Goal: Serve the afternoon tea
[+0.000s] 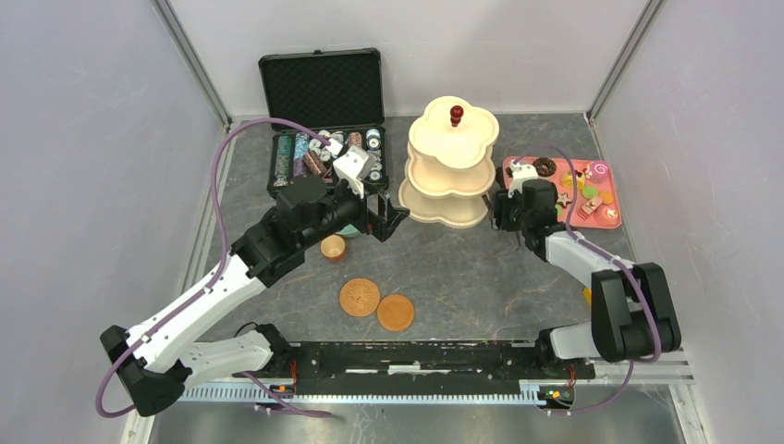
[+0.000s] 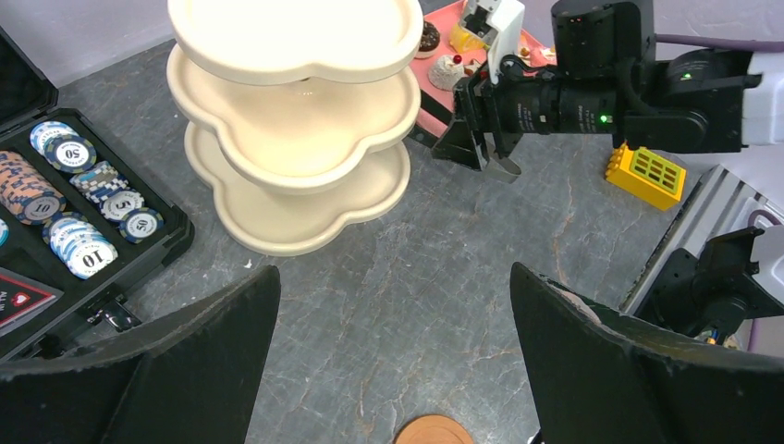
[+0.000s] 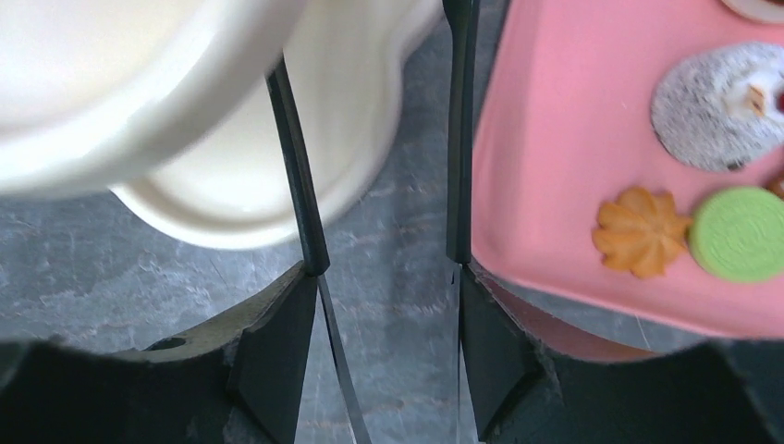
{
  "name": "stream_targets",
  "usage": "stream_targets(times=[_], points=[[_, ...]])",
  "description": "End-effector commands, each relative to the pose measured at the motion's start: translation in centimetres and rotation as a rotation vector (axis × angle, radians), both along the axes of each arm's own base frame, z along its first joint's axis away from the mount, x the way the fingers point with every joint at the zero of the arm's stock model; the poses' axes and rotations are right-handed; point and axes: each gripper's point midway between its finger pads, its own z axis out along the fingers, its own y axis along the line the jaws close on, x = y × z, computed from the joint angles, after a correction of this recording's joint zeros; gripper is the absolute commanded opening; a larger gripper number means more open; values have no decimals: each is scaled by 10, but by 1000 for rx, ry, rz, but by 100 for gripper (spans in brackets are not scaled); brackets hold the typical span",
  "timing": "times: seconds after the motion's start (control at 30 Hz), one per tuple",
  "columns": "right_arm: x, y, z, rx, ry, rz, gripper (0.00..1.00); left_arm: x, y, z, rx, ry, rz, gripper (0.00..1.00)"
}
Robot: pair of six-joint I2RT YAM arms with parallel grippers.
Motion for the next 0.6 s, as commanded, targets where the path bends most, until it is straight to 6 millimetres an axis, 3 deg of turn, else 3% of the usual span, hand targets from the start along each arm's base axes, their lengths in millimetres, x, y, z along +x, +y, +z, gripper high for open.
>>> stream_targets(times=[0.0,0.17,0.57], points=[[-26,-22,-5,-80,40,-71,60,-7,-2,21,-53,-39,-30,100],[-53,-40,-11,-123,79,-137,60,-9,-3,23,-67,-36,-41,100],[-53,-110,59,-200,57,-407,59,-15,-2,31,-100,-42,-52,100]])
